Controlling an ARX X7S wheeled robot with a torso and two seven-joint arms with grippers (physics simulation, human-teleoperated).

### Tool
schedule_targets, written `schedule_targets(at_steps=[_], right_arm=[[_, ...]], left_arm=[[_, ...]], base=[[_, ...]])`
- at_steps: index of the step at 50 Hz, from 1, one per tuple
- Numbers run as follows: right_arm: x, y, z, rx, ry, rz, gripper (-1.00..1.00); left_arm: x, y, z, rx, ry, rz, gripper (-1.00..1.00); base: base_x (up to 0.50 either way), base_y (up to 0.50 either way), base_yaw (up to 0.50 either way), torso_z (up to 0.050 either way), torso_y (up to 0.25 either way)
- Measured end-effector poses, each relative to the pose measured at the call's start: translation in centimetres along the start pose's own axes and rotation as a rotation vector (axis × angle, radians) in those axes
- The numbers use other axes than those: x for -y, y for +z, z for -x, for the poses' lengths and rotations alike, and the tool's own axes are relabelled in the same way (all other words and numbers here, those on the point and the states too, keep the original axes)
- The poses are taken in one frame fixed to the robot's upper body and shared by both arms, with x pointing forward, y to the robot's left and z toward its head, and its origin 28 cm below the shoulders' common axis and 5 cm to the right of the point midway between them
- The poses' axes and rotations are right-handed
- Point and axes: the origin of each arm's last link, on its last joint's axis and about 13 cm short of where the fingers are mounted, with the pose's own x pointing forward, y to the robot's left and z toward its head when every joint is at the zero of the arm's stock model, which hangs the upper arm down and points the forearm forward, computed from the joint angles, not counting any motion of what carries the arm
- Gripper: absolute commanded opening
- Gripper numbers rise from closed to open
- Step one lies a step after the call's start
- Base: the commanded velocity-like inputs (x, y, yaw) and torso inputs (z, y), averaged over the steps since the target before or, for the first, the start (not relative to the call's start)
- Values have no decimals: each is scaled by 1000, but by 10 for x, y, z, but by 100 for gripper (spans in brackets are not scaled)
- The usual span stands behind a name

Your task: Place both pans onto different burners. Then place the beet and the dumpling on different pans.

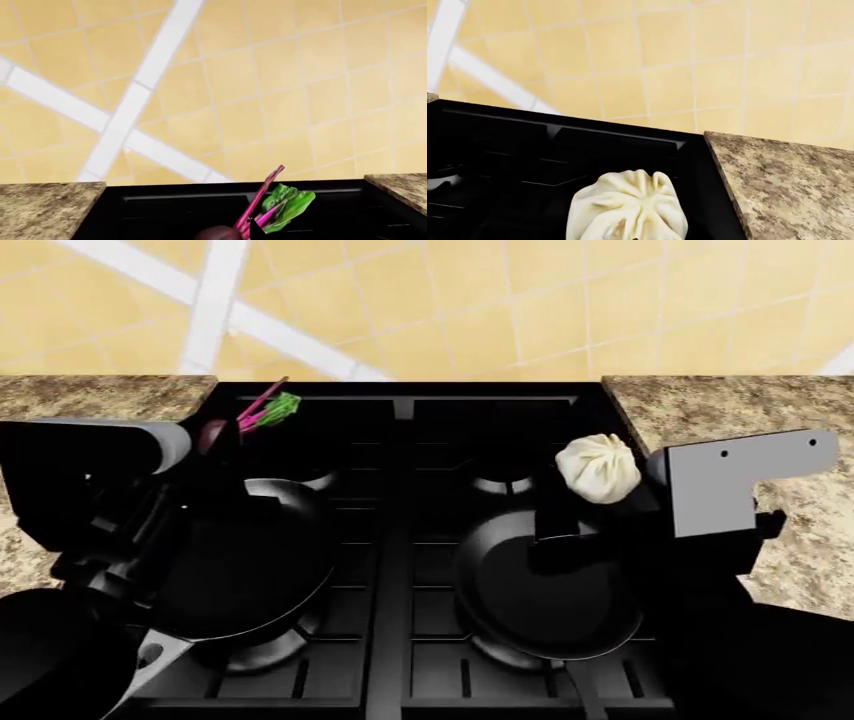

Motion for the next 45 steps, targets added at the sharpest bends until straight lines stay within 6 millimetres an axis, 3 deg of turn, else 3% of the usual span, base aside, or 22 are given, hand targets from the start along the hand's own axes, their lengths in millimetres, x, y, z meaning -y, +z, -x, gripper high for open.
schedule_targets(at_steps=[11, 42, 43, 45], right_arm=[[-2, -4, 12, -39, 27, 1, -100], [-11, -42, 15, -166, 82, -30, -100], [-12, -43, 15, -168, 83, -29, 100], [-12, -43, 15, -170, 85, -27, 100]], left_arm=[[-2, 0, 2, 2, 10, 1, -100], [-6, -5, 2, -10, 28, 4, -100], [-6, -5, 2, -10, 28, 4, -100], [-6, -6, 2, -11, 29, 3, -100]], base=[[0, 0, 0, 0, 1], [0, 0, 0, 0, 0], [0, 0, 0, 0, 0], [0, 0, 0, 0, 0]])
